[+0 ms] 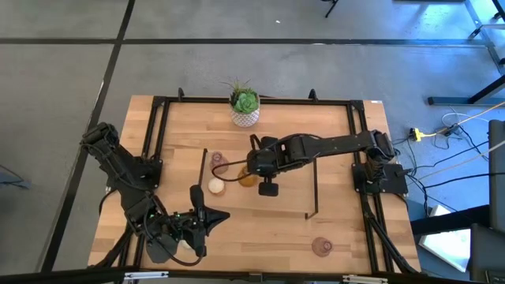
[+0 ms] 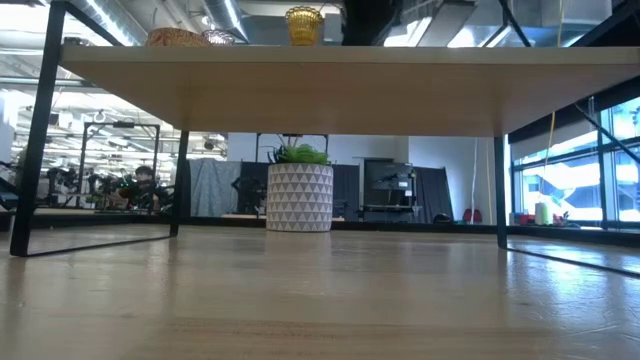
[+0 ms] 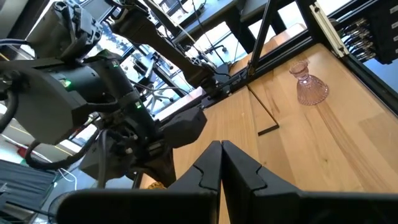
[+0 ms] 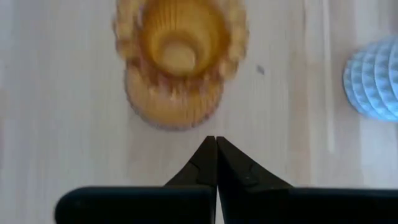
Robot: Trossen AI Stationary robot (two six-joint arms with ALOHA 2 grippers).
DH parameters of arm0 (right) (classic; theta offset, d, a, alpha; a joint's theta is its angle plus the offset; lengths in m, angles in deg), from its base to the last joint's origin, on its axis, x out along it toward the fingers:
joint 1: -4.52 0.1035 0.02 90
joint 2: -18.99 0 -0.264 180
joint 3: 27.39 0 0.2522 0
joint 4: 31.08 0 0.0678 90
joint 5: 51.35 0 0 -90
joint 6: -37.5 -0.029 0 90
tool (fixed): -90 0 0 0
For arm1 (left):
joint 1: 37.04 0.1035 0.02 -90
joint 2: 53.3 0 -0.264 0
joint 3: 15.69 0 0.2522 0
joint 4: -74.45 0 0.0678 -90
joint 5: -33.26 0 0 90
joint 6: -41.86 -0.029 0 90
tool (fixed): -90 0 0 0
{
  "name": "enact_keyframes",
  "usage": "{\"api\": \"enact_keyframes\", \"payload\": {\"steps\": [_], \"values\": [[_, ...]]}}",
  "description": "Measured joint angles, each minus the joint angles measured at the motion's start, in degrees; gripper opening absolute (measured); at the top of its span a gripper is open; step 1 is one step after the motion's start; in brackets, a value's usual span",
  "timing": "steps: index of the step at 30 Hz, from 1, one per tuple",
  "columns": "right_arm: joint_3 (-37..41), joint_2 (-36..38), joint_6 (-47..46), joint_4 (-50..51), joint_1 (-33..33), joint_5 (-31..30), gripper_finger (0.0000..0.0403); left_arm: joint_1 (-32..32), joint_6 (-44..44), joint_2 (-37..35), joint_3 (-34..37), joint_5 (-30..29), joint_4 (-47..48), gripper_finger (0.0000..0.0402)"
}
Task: Pick & Place candle stick holders
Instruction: Put the yellow glass candle holder on the shelf
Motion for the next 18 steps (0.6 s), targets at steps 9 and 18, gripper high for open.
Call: {"api": "enact_keyframes", "payload": {"steps": [9, 18], "values": [[-0.02, 1.80, -2.79, 1.82, 6.45, -1.04, 0.0000, 0.00, 0.00, 0.02, 0.00, 0.00, 0.00, 0.0002], [4.36, 1.84, 2.41, -11.44, 14.26, -3.38, 0.0000, 0.00, 0.00, 0.02, 0.00, 0.00, -0.02, 0.0002]]}}
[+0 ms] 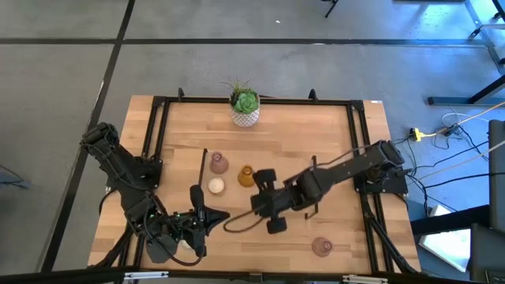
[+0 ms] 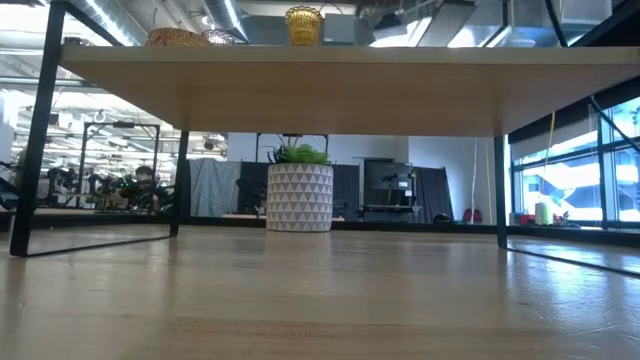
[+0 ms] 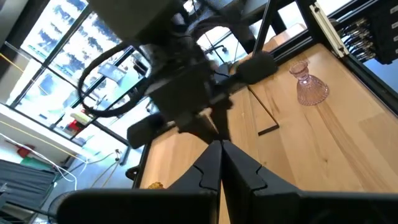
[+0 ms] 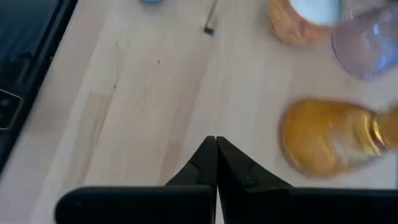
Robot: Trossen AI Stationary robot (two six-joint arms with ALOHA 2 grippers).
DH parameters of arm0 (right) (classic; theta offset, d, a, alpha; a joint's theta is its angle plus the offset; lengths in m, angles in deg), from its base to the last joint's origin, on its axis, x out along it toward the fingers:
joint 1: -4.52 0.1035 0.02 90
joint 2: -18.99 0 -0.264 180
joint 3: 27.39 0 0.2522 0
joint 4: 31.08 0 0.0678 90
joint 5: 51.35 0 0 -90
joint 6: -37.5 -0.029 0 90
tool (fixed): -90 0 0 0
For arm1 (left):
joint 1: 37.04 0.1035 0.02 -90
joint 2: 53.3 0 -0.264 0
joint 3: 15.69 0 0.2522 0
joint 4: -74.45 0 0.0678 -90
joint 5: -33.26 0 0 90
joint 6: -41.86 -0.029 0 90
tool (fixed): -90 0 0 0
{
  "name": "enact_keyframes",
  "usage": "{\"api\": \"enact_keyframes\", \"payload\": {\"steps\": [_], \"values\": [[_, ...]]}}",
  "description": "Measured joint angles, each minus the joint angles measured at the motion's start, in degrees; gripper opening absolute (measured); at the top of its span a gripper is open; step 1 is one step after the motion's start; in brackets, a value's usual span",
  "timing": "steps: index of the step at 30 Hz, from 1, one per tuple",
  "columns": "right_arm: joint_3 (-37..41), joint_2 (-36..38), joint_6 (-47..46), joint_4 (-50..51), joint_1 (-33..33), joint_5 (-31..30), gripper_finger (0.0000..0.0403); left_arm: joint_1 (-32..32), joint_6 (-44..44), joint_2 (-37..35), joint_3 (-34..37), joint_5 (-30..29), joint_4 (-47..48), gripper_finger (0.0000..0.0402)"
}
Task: Pick & Place candle stick holders
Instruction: Put the yellow glass candle holder on the shelf
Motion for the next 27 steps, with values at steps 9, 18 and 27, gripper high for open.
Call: {"api": "enact_keyframes", "payload": {"steps": [9, 18, 27], "values": [[10.90, 0.00, 5.30, -13.57, 0.43, -3.80, 0.0000, 0.00, 0.00, 0.00, 0.00, 0.00, 0.00, 0.0002], [17.36, 0.34, 5.32, -25.21, -1.06, -7.51, 0.0000, 0.02, 0.00, 0.00, 0.00, 0.31, 0.00, 0.0002], [17.69, 0.57, 5.29, -24.48, -1.18, -13.02, 0.0000, 0.00, 0.00, 0.00, 0.00, 0.37, 0.02, 0.0002]]}}
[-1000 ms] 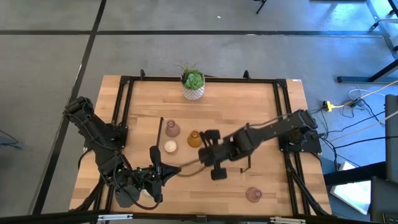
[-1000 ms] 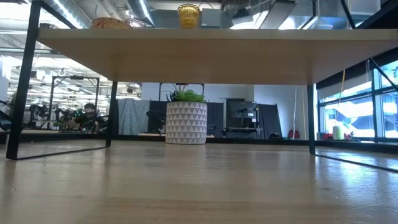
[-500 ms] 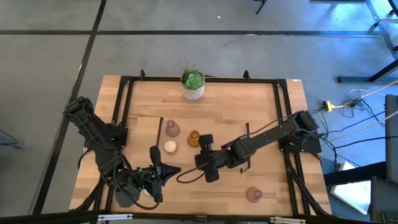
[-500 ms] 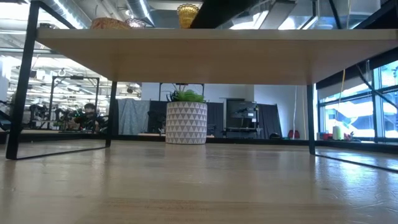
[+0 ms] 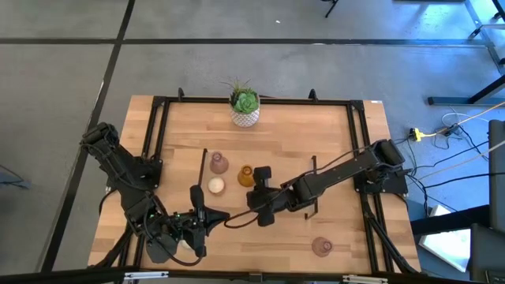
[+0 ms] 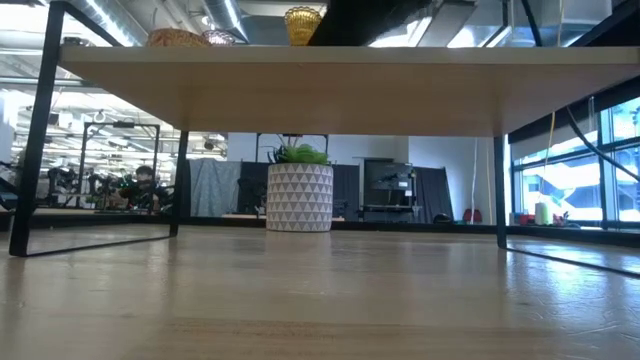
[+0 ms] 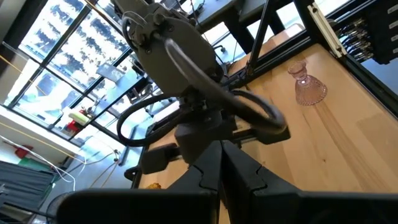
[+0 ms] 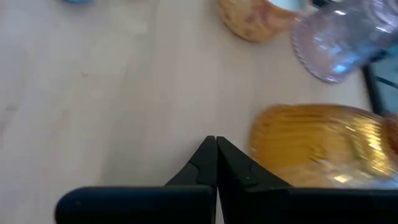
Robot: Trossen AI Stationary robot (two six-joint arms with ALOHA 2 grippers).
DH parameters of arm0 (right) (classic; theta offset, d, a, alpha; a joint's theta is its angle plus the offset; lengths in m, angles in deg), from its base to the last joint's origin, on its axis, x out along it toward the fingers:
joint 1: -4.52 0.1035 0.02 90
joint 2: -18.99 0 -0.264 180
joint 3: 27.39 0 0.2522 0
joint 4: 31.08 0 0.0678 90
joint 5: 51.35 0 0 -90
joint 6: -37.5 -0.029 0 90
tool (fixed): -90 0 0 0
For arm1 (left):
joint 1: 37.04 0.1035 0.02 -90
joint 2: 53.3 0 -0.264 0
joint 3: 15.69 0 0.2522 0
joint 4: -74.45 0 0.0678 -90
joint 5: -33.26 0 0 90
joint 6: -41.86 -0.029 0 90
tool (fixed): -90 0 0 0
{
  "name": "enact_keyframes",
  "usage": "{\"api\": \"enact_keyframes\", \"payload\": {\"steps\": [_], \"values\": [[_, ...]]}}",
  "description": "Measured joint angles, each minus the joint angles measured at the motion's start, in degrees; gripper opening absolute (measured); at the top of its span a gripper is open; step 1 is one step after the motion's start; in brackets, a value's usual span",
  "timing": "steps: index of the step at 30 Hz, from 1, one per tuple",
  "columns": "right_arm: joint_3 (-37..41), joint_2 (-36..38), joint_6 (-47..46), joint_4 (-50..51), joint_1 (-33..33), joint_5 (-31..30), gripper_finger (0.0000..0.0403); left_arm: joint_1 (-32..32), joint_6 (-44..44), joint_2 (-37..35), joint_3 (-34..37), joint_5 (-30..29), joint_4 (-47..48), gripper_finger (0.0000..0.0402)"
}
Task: Pick & Place candle stick holders
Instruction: Put the yellow glass candle holder on the shelf
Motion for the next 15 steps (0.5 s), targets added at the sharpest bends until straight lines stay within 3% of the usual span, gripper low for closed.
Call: {"api": "enact_keyframes", "payload": {"steps": [8, 15], "values": [[0.11, 0.18, 0.02, 0.38, -0.87, -4.54, 0.0000, 0.00, 0.00, 0.00, 0.00, 0.07, 0.00, 0.0002], [0.11, 0.23, 0.72, -0.26, -2.13, -4.81, 0.0000, 0.04, -0.02, 0.00, 0.00, 0.07, 0.01, 0.0002]]}}
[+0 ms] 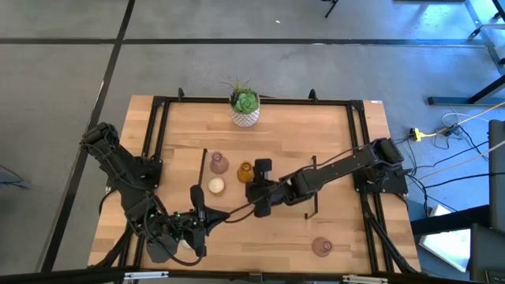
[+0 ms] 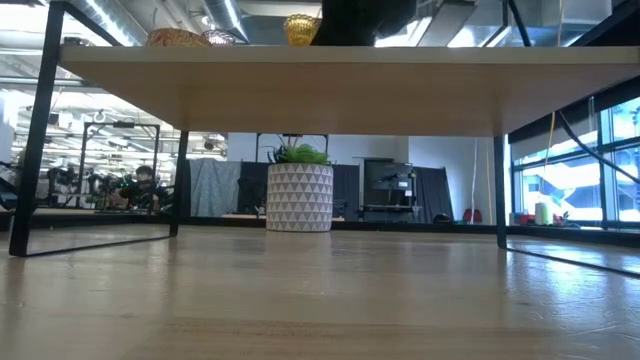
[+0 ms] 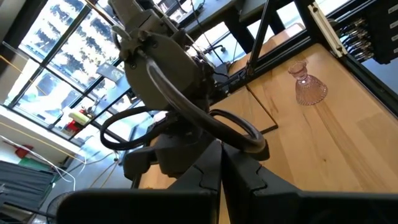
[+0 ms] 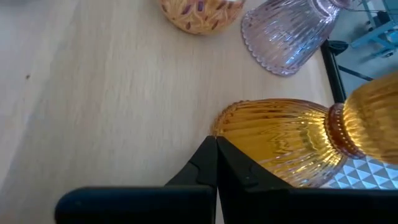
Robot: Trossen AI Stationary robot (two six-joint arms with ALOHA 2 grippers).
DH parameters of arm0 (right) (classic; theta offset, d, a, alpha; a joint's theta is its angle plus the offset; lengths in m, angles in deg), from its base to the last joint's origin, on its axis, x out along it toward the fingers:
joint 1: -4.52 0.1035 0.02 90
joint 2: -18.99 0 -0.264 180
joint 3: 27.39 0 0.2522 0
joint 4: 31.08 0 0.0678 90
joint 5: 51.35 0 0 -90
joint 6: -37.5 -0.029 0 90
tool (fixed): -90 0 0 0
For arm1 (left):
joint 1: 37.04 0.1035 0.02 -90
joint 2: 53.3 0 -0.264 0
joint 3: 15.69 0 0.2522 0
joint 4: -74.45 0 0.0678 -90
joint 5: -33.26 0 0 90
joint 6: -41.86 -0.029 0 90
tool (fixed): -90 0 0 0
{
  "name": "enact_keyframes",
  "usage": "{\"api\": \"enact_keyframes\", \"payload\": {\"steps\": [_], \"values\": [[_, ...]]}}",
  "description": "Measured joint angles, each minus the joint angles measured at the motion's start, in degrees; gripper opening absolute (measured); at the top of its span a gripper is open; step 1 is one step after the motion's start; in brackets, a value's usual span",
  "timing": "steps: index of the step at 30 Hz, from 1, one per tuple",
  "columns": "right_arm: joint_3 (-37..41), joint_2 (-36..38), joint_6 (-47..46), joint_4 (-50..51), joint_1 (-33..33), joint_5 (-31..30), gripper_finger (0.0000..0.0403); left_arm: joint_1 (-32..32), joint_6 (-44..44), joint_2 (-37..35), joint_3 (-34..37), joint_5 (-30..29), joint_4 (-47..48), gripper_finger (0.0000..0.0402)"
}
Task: Pick & Place candle stick holders
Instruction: Put the yellow glass candle holder on the shelf, then put the top blue scented candle on the shelf
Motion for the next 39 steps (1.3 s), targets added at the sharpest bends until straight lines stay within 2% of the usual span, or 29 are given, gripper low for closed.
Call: {"api": "enact_keyframes", "payload": {"steps": [29, 34, 39], "values": [[-0.09, 0.10, 0.79, -0.39, -4.40, 0.46, 0.0000, 0.02, -0.01, 0.00, 0.00, 0.00, 0.03, 0.0002], [-0.09, 0.10, 0.57, -0.60, -2.02, 0.44, 0.0000, 0.02, -0.01, 0.00, 0.00, 0.13, 0.01, 0.0002], [-0.11, 0.10, 0.59, -0.96, 3.48, 0.48, 0.0000, 0.02, -0.44, 0.00, 0.00, 0.15, -0.01, 0.0002]]}}
